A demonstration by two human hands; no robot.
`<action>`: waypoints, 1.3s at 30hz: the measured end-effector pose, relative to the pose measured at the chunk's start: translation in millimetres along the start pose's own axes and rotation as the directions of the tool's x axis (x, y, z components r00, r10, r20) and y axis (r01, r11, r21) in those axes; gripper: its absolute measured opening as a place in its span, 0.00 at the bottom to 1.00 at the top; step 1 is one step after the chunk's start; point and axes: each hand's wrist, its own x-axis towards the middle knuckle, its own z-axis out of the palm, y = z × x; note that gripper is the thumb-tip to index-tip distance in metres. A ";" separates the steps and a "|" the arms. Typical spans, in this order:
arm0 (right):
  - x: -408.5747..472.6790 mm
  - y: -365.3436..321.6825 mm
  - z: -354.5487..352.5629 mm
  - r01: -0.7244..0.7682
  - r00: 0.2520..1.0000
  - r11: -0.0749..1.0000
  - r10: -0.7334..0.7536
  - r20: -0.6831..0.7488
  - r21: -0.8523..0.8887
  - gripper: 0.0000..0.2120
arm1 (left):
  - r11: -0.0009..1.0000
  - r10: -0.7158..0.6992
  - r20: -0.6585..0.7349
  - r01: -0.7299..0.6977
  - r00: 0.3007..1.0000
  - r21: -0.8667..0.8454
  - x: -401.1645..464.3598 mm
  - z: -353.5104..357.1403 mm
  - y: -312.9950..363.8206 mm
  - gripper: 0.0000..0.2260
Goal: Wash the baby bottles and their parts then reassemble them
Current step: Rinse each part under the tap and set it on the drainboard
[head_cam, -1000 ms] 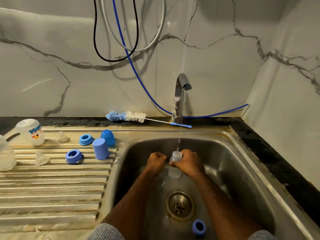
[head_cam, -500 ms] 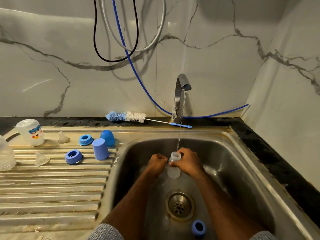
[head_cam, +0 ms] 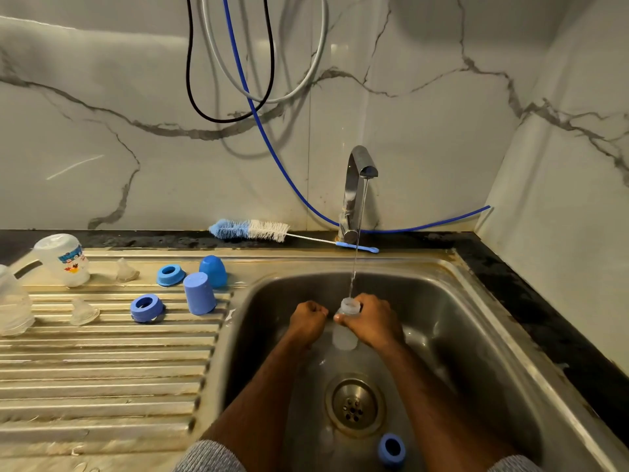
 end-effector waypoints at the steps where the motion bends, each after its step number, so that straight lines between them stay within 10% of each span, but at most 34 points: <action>1: 0.9 1.1 0.0 0.002 1.000 1.000 -0.002 -0.007 -0.007 0.19 | 1.000 -0.001 -0.003 0.001 1.000 -0.002 -0.5 -0.4 0.5 0.10; 13: 2.4 -4.0 -1.2 -0.097 0.995 0.993 0.099 0.025 -0.073 0.27 | 0.998 0.011 0.073 -0.015 0.997 0.061 0.6 -1.0 -3.1 0.10; 22: 5.2 3.2 -0.7 -0.247 0.969 0.867 0.213 0.127 0.432 0.19 | 0.966 -0.124 0.199 0.164 0.972 -0.198 -7.6 -1.7 -1.0 0.09; 33: -2.3 16.1 1.2 -0.618 0.778 0.448 0.468 0.419 0.646 0.26 | 0.898 0.285 0.059 -0.245 0.957 -0.364 -5.9 2.6 6.6 0.10; 39: -1.6 19.4 2.2 -0.648 0.751 0.368 0.453 0.480 0.667 0.31 | 0.881 0.466 0.060 -0.456 0.883 -0.126 -2.4 9.4 7.6 0.16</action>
